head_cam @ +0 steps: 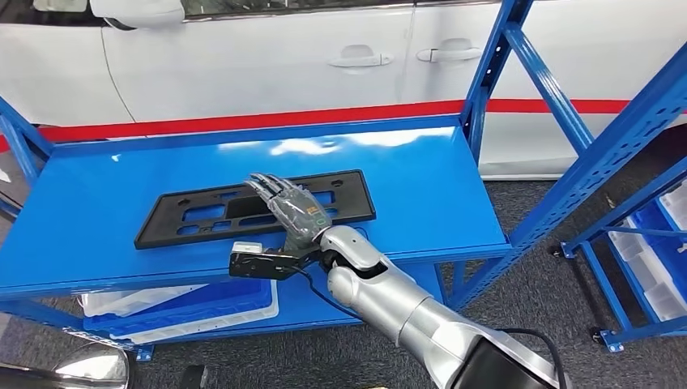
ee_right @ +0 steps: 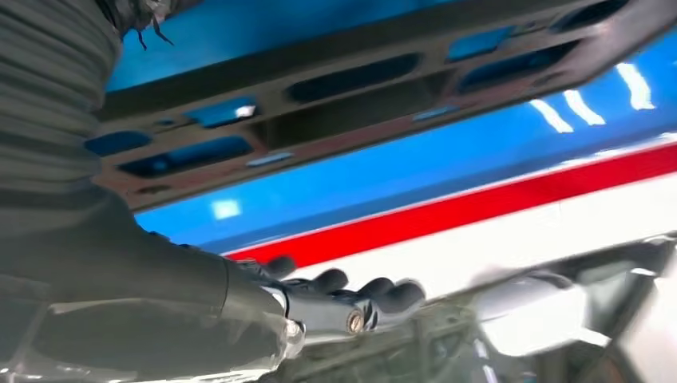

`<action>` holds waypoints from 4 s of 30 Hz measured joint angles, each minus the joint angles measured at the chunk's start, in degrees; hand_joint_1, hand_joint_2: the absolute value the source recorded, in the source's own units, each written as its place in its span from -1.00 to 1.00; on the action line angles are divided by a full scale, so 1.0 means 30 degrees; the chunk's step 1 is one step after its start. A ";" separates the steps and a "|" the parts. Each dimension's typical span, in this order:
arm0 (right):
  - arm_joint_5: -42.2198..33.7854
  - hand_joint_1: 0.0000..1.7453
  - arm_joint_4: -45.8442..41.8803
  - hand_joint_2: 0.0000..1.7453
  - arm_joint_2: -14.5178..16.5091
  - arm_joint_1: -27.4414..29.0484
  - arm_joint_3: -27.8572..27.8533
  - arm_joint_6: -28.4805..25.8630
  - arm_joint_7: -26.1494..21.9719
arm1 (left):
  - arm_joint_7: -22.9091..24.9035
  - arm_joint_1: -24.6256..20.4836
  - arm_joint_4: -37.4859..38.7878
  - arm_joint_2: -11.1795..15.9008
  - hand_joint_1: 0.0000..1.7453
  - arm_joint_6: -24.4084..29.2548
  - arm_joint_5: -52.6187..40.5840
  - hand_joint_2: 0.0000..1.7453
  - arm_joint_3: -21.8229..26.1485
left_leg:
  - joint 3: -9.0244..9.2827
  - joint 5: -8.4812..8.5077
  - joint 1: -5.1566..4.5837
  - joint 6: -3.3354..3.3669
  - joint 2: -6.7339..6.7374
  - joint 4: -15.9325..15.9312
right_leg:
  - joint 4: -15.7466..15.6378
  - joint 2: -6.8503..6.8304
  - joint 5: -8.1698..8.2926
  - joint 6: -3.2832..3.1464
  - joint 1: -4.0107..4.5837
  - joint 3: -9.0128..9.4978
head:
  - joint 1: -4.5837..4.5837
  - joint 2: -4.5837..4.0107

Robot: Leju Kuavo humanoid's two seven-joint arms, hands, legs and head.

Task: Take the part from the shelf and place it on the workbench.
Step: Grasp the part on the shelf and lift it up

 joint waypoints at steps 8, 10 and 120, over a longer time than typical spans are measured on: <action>0.0960 -1.00 0.1130 1.00 0.0417 -0.0291 0.0067 -0.0193 0.0655 | 0.0060 0.0019 0.0000 0.0047 -1.00 0.0027 0.0038 -1.00 -0.0157 | -0.2351 -0.2261 0.0224 -0.0736 0.0088 0.4927 | -0.0321 -0.0064 0.0175 -0.0338 -0.0209 0.0167 | -0.0169 0.0000; 0.1617 -1.00 0.1338 1.00 0.0450 -0.0299 0.0173 -0.0623 0.1095 | 0.0057 0.0043 0.0000 0.0077 -1.00 0.0033 0.0058 -1.00 -0.0169 | -0.1759 -0.1206 0.0257 -0.0741 0.0093 0.3595 | -0.0307 -0.0030 0.0154 -0.0310 -0.0217 0.0194 | -0.0167 0.0000; 0.2347 1.00 -1.0694 1.00 -0.4706 0.4612 -0.6396 -0.8708 -0.0244 | -0.3601 0.0258 0.0007 0.0457 -1.00 0.2923 0.0608 1.00 -0.1484 | 0.0556 -0.0371 0.0062 0.0321 0.0037 -0.0038 | 0.0703 0.0030 0.0301 0.0297 -0.0120 -0.0479 | -0.0202 0.0000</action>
